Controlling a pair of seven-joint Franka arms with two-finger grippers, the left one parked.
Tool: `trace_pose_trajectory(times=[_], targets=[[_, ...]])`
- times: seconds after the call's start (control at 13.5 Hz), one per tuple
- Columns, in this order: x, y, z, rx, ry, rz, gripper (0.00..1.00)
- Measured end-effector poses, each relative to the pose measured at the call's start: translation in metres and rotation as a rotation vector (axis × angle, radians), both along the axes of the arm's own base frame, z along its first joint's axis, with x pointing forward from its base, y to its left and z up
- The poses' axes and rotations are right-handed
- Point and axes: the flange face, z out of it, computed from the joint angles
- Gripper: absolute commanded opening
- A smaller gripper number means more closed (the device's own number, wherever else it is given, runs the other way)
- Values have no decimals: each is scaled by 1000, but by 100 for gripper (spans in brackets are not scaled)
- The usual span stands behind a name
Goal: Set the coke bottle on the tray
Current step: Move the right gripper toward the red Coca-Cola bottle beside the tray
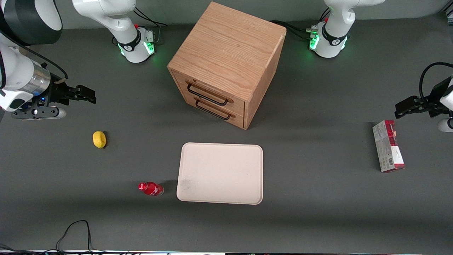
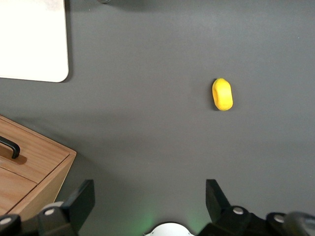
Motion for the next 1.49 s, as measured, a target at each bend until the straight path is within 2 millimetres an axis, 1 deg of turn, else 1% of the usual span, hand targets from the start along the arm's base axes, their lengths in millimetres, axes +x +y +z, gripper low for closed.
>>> trace_pose_trajectory(times=[0.45, 1.26, 1.41, 1.49], targets=[[-2, -1, 14, 5, 8, -4, 100], [-4, -1, 17, 4, 24, -4, 100], [-2, 0, 22, 5, 12, -3, 100], [4, 2, 25, 6, 4, 0, 100]])
